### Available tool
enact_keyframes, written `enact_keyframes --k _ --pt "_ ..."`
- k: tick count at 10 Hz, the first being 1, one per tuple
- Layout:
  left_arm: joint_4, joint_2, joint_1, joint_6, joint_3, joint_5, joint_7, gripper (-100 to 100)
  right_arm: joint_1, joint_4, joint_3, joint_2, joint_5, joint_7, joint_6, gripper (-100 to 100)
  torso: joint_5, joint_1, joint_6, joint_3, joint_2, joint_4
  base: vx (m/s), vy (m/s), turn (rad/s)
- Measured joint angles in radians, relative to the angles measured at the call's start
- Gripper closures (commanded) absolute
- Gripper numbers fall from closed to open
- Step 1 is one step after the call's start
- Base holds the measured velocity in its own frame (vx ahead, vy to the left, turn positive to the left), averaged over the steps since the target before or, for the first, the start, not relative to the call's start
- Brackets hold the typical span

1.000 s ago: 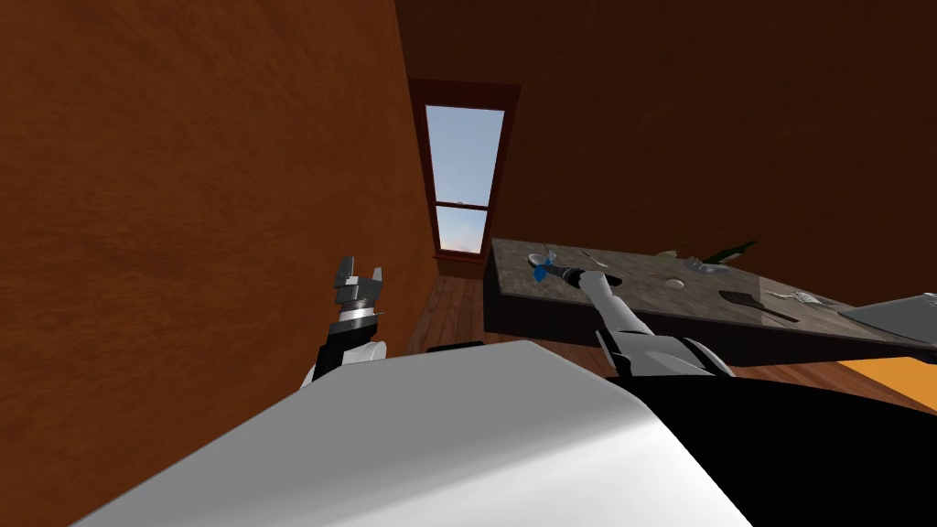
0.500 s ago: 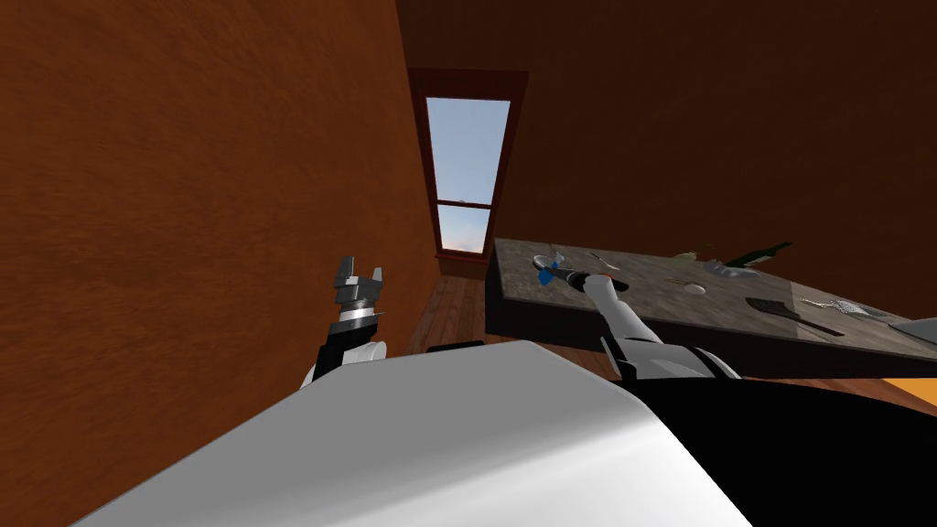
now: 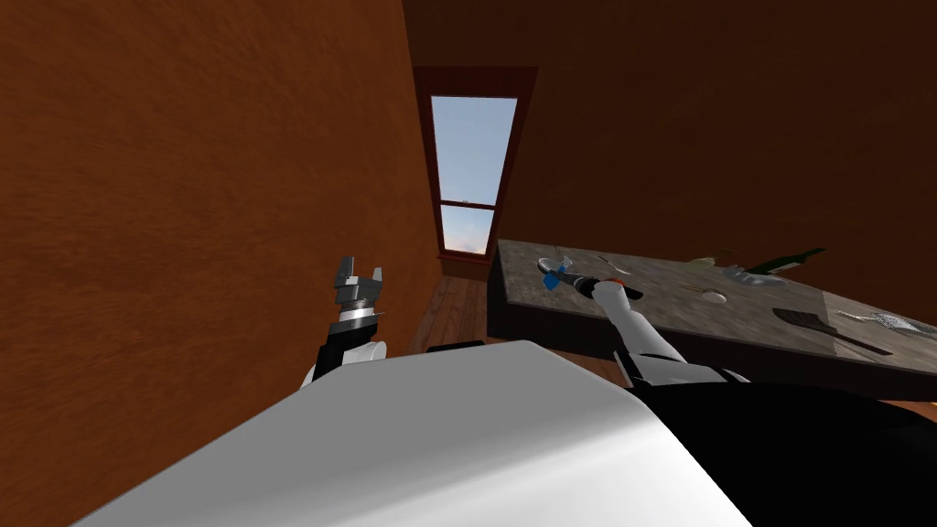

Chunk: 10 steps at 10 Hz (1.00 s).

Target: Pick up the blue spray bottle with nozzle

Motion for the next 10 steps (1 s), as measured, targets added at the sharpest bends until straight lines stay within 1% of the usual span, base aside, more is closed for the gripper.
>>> enact_keyframes --k 1,2,3,4,5,6,7,8,9,10 --pt "0.0 0.0 0.0 0.0 0.0 0.0 0.0 0 0.038 -0.032 -0.018 0.003 -0.008 -0.007 -0.003 -100 0.0 0.0 0.0 0.0 0.0 0.0 0.047 -0.001 0.036" --pt "0.0 0.0 0.0 0.0 0.0 0.0 0.0 0 0.06 -0.037 -0.032 0.003 -0.022 0.003 -0.001 -100 0.0 0.0 0.0 0.0 0.0 0.0 0.051 0.001 0.082" --pt "0.0 0.0 0.0 0.0 0.0 0.0 0.0 0 0.098 -0.071 -0.045 0.002 -0.024 -0.008 -0.005 -100 0.0 0.0 0.0 0.0 0.0 0.0 0.084 -0.004 0.13" --pt "0.0 0.0 0.0 0.0 0.0 0.0 0.0 0 0.138 -0.103 -0.072 0.001 -0.041 -0.012 -0.005 -100 0.0 0.0 0.0 -0.001 -0.002 0.0 0.064 -0.004 0.031" --pt "0.0 0.0 0.0 0.0 0.0 0.0 0.0 0 0.166 -0.112 -0.084 0.003 -0.049 -0.006 -0.005 -100 0.0 -0.001 0.0 -0.001 -0.001 0.0 0.057 0.001 0.048" --pt "0.0 0.0 0.0 0.0 0.0 0.0 0.0 0 0.211 -0.142 -0.105 0.003 -0.061 -0.008 -0.005 -100 0.0 0.0 0.0 0.0 -0.001 0.0 0.066 0.0 0.122" --pt "0.0 0.0 0.0 0.0 0.0 0.0 0.0 0 0.239 -0.151 -0.136 0.009 -0.089 0.017 0.001 -100 0.0 0.0 -0.001 -0.001 -0.001 0.0 0.059 -0.001 0.048" --pt "0.0 0.0 0.0 0.0 0.0 0.0 0.0 0 0.26 -0.153 -0.146 0.014 -0.1 0.036 0.003 -100 0.0 0.0 0.0 -0.001 -0.001 0.0 0.061 0.002 0.066" --pt "0.0 0.0 0.0 0.0 0.0 0.0 0.0 0 0.294 -0.184 -0.159 0.014 -0.103 0.026 -0.003 -100 0.0 0.0 0.0 -0.001 -0.001 0.0 0.046 0.003 0.039" --pt "0.0 0.0 0.0 0.0 0.0 0.0 0.0 0 0.315 -0.194 -0.164 0.012 -0.106 0.019 -0.006 -100 0.0 0.0 0.0 0.0 0.0 0.0 0.016 0.002 0.0"
